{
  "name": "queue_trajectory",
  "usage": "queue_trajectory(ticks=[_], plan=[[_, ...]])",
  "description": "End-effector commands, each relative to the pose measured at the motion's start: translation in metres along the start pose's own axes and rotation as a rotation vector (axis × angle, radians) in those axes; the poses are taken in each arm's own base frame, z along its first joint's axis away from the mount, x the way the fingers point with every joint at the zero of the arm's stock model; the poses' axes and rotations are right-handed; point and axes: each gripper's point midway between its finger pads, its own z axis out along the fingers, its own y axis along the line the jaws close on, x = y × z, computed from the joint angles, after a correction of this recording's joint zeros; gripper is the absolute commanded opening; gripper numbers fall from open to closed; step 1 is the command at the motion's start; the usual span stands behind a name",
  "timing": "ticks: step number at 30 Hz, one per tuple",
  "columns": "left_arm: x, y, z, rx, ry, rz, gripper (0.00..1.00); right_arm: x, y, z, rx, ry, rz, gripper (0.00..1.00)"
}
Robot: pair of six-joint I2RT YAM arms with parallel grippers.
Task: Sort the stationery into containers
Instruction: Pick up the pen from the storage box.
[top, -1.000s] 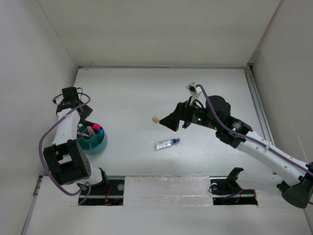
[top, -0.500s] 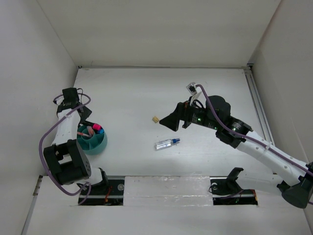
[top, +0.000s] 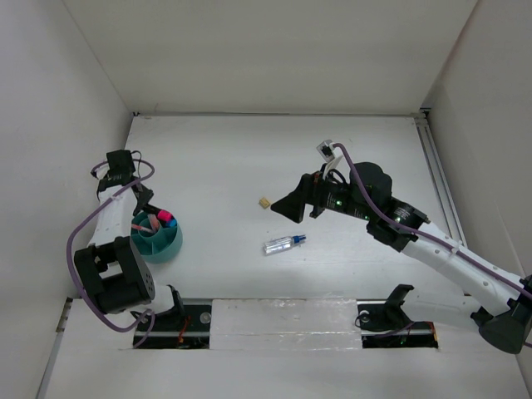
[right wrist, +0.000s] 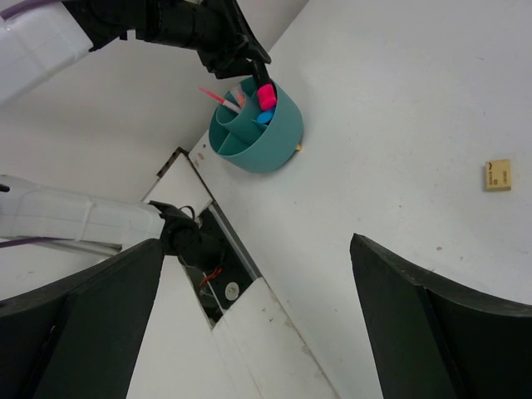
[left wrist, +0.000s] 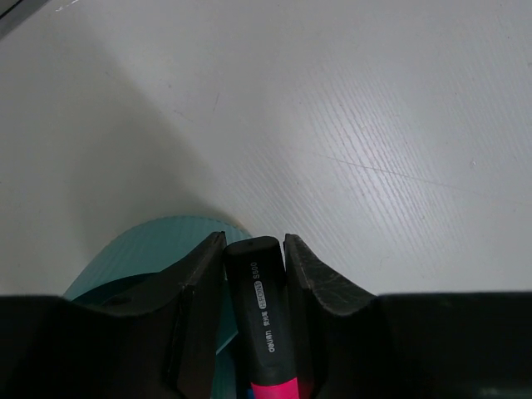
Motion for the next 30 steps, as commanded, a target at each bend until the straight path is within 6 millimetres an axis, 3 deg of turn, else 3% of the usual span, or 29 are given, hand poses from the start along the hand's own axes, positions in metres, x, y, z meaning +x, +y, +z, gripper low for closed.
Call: queue_trajectory(ticks=[1,4,9,18,25,30], plan=[[0.001,0.004,0.0,-0.009,-0.005,0.002,0.29,-0.013,0.006,-0.002,-0.022,-0.051,-0.031,1.0],[0.001,0.004,0.0,-0.009,-0.005,0.002,0.22,-0.014,0.004,-0.002,-0.015,-0.056,-0.03,1.0],[0.001,0.005,0.0,-0.009,-0.005,0.011,0.0,-0.014,0.004,-0.002,-0.015,-0.056,-0.03,1.0],[-0.013,0.003,-0.016,0.014,-0.068,-0.005,0.0,-0.014,0.004,-0.002,-0.015,-0.056,-0.03,1.0],[-0.042,-0.004,-0.041,0.057,-0.178,-0.001,0.0,-0.012,0.002,0.0,-0.01,-0.049,-0.028,1.0],[-0.059,0.003,-0.053,0.01,-0.263,-0.003,0.0,-0.012,0.002,0.0,-0.01,-0.049,-0.028,1.0]])
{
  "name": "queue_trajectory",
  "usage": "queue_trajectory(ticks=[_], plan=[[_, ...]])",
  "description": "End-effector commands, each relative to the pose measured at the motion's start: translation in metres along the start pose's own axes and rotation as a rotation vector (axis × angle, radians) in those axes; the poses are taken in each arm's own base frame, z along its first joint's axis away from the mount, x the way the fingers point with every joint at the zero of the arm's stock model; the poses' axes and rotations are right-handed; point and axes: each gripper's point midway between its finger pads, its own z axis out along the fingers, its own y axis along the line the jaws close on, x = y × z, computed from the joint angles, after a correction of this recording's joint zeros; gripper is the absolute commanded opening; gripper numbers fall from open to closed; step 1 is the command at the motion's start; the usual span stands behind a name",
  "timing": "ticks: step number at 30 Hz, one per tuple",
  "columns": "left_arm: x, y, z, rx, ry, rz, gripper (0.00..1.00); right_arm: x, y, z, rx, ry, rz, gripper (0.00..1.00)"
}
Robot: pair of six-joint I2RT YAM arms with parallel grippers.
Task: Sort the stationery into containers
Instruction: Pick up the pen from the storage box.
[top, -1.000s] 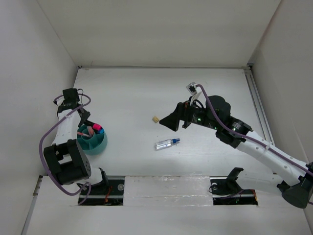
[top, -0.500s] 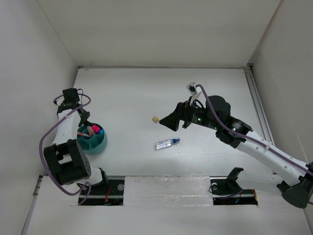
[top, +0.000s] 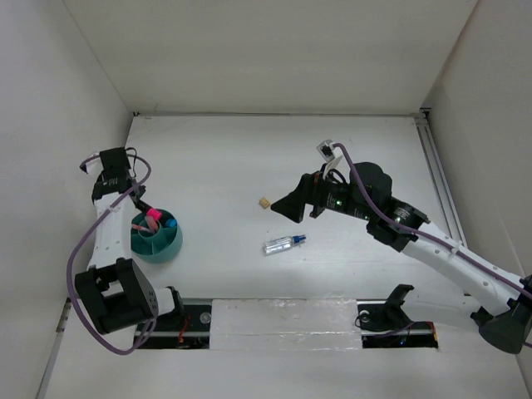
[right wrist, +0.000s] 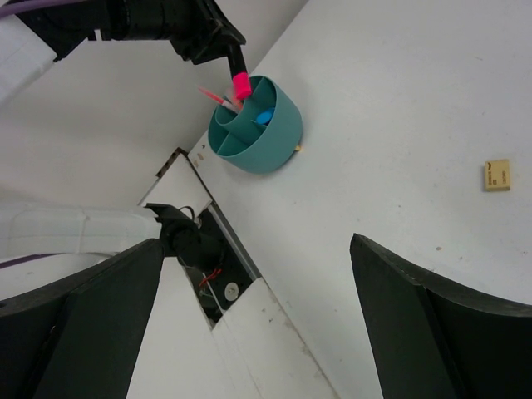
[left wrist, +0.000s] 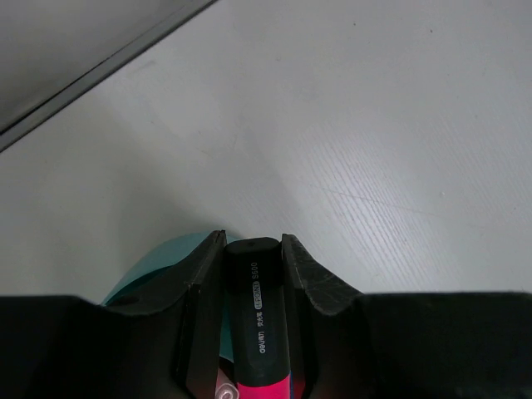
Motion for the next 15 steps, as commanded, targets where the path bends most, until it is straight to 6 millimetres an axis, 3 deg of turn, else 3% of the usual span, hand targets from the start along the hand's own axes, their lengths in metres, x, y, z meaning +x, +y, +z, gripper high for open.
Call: queue_trajectory(ticks=[1,15], plan=[[-0.033,-0.009,-0.02,0.001,-0.129,0.012,0.0,-0.01,0.0,0.003,-0.007,-0.04,-0.025,1.0],[-0.066,-0.029,-0.027,0.049,-0.228,-0.026,0.0,-0.008,-0.002,0.005,-0.002,-0.033,-0.023,1.0]])
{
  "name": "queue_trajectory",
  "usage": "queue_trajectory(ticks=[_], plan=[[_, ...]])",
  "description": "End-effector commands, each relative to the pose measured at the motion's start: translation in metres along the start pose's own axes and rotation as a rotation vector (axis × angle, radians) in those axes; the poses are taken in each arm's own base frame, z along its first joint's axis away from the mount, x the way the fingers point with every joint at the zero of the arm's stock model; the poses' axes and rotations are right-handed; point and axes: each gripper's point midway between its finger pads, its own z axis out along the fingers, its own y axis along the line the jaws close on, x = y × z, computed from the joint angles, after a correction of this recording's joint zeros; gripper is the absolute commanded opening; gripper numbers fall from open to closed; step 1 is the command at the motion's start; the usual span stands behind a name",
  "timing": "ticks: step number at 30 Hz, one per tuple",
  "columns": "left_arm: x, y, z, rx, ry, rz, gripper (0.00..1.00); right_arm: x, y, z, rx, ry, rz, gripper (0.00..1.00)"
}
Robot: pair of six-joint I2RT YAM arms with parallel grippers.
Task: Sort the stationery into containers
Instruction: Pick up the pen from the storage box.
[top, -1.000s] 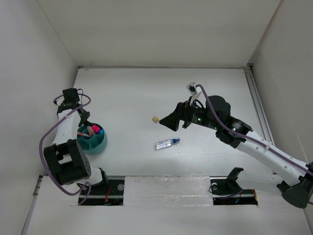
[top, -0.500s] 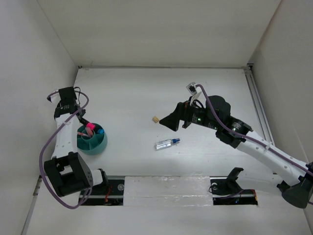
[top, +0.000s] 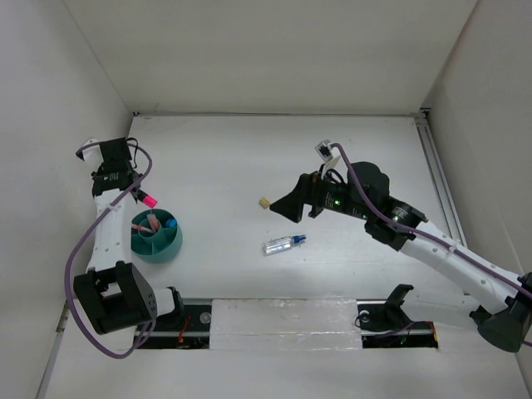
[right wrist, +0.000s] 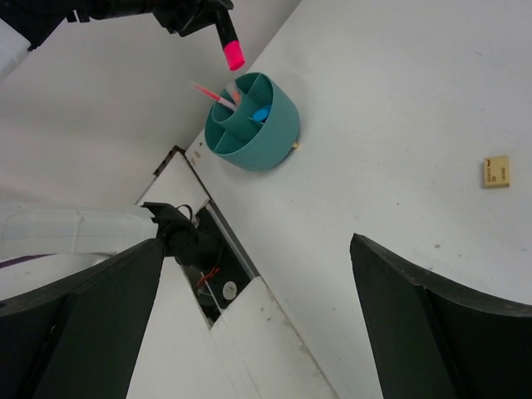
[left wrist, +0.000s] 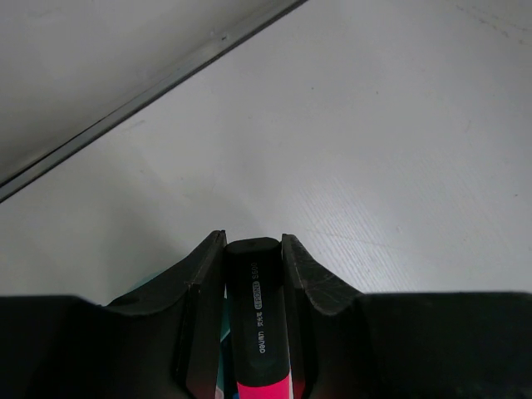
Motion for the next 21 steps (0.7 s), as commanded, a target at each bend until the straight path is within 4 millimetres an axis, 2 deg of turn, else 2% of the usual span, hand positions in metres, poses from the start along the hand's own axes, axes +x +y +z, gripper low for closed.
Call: queue_trajectory(ticks=[1,5,6,7,10,13,17,21], plan=[[-0.036,-0.01,-0.01,0.024,-0.102,-0.031,0.0,-0.011,0.001,0.001,-0.009,-0.044,-0.026,1.0],[-0.047,-0.025,-0.017,-0.036,-0.18,0.027,0.0,-0.009,-0.001,0.004,-0.004,-0.036,-0.024,1.0],[-0.051,-0.016,-0.019,-0.133,-0.221,0.057,0.0,-0.009,-0.001,0.004,-0.004,-0.036,-0.024,1.0],[-0.04,-0.027,-0.016,-0.164,-0.202,0.091,0.0,-0.009,-0.001,0.004,-0.004,-0.036,-0.024,1.0],[-0.04,-0.034,-0.032,-0.233,-0.27,0.157,0.0,-0.012,-0.001,0.003,0.003,-0.041,-0.024,1.0],[-0.038,-0.028,-0.034,-0.237,-0.279,0.152,0.0,-0.012,-0.001,0.003,0.003,-0.041,-0.024,1.0],[-0.045,-0.018,-0.048,-0.232,-0.338,0.118,0.0,-0.012,-0.001,0.003,0.003,-0.041,-0.024,1.0],[-0.034,-0.017,-0.065,-0.221,-0.387,0.131,0.0,-0.015,-0.004,0.0,0.018,-0.052,-0.022,1.0]])
